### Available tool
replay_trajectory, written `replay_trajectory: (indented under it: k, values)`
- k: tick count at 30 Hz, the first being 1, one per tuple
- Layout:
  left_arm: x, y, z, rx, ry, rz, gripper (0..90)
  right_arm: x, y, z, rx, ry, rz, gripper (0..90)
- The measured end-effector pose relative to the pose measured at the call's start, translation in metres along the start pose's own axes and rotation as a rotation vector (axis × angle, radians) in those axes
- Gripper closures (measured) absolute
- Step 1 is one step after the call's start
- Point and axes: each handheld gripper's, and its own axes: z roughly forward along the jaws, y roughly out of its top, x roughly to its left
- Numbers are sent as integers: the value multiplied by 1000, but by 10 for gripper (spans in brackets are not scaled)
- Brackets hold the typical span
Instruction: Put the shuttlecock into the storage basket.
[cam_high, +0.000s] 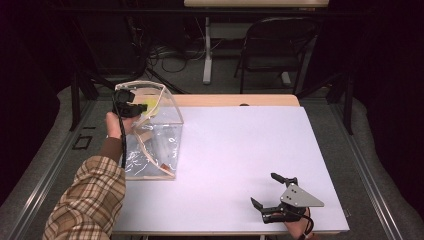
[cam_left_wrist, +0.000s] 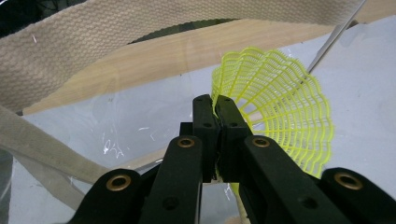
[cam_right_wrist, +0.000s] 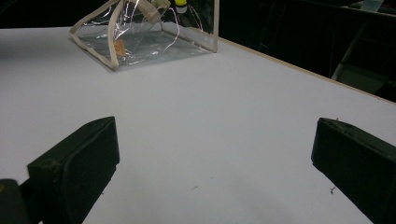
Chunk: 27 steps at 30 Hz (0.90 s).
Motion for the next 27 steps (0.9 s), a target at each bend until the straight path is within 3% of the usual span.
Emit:
replay_trajectory:
  k: [8, 12, 20, 27]
  values:
    - [0, -1, 3, -8, 5, -7, 884, 0, 0, 0, 0, 0, 0, 5]
    - [2, 0, -2, -48, -17, -2, 771, 0, 0, 0, 1, -1, -3, 5]
    - [2, 2, -15, -83, -23, 6, 546, 0, 0, 0, -1, -1, -4, 5]
    - [1, 5, -30, -112, -23, 11, 420, 0, 0, 0, -1, 0, -1, 5]
